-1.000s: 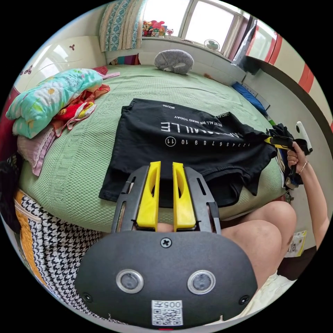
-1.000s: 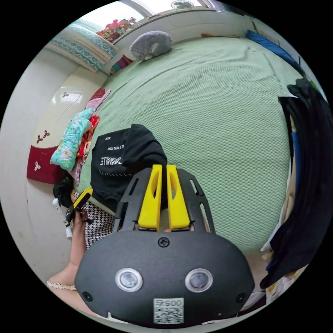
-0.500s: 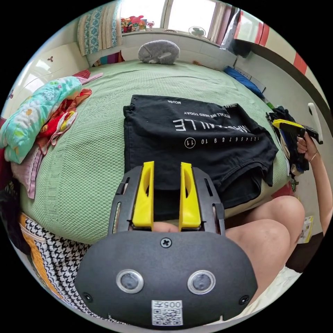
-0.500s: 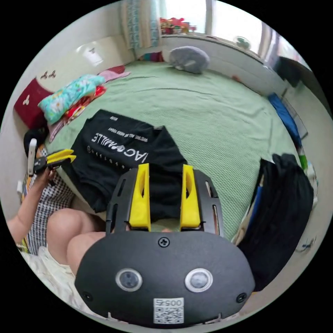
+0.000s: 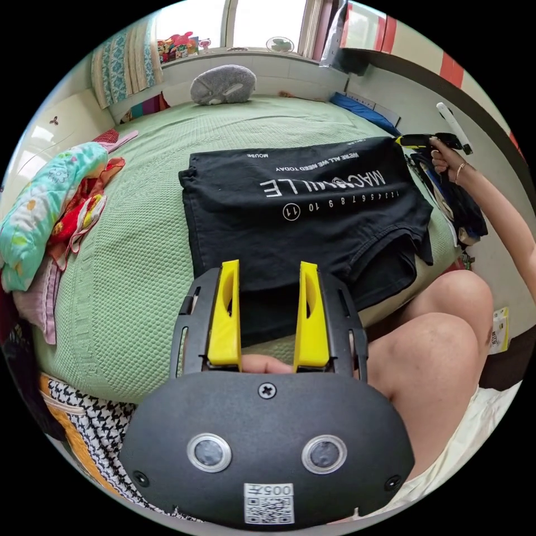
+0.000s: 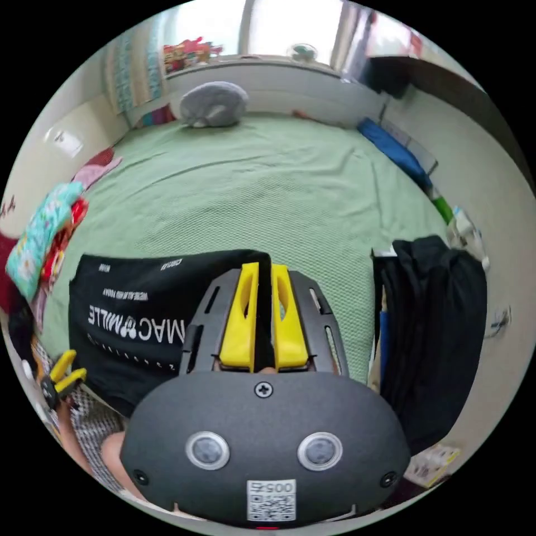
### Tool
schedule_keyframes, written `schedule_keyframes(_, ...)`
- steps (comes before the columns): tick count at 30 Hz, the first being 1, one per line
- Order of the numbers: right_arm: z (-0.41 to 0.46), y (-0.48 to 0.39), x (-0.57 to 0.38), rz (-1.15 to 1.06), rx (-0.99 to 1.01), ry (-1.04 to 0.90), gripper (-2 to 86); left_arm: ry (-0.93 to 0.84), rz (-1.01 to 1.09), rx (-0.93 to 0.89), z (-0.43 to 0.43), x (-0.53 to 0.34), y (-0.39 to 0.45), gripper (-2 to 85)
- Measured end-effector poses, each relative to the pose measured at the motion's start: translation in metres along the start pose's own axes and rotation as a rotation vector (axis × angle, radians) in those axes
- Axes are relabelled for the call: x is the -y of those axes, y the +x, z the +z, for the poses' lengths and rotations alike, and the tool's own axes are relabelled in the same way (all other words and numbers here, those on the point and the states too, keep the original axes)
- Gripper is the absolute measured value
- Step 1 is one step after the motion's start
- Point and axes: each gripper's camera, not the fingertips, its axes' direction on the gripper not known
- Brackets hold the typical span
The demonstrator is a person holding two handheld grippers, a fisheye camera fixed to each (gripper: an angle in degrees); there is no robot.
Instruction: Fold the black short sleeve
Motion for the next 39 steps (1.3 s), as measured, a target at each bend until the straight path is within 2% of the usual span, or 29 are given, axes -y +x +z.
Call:
schedule_keyframes(3, -0.006, 0.023, -0.011, 0.075, 0.009, -0.042, 1.6, 0.011, -0.009, -0.013, -0.003, -0.002, 0.003, 15.5)
schedule_keyframes(5, -0.02, 0.019, -0.034, -0.016, 0.111, -0.02, 5.4, 0.015, -0.006, -0.007, -0.006, -0.005, 0.007, 15.6)
schedule_keyframes(7, -0.036, 0.002, -0.084, -0.196, 0.199, -0.045, 9.6, 0.016, -0.008, -0.005, -0.01, -0.012, 0.01, 15.8)
schedule_keyframes(11, -0.045, -0.021, -0.171, -0.307, 0.234, -0.13, 11.1, -0.003, -0.028, -0.005, -0.014, -0.024, 0.012, 16.0)
schedule_keyframes(16, -0.047, -0.039, -0.253, -0.158, 0.195, -0.102, 10.4, -0.028, -0.081, 0.028, -0.017, -0.039, 0.012, 16.7)
schedule_keyframes(20, -0.039, -0.053, -0.261, -0.073, 0.239, -0.098, 9.6, -0.047, -0.142, 0.018, -0.01, -0.04, 0.01, 17.5)
schedule_keyframes(23, -0.023, -0.068, -0.257, -0.058, 0.097, -0.115, 3.7, -0.039, -0.189, 0.014, -0.004, -0.035, 0.013, 16.3)
schedule_keyframes(25, -0.013, -0.074, -0.257, -0.053, 0.076, -0.13, -0.6, -0.067, -0.22, 0.103, 0.0, -0.029, 0.018, 11.3)
schedule_keyframes(27, -0.017, -0.074, -0.26, -0.048, 0.071, -0.12, -1.3, -0.084, -0.208, 0.149, 0.001, -0.025, 0.025, 7.6)
schedule_keyframes(33, -0.059, -0.042, -0.282, -0.062, 0.049, -0.039, -1.6, -0.011, -0.192, 0.097, -0.023, -0.027, 0.035, 3.0)
schedule_keyframes(36, -0.066, -0.011, -0.299, -0.027, 0.014, -0.062, -1.5, -0.005, -0.196, 0.095, -0.034, -0.033, 0.037, 2.7)
schedule_keyframes(39, -0.055, 0.01, -0.315, 0.016, 0.097, -0.13, -1.2, -0.047, -0.196, 0.071, -0.03, -0.04, 0.038, 3.3)
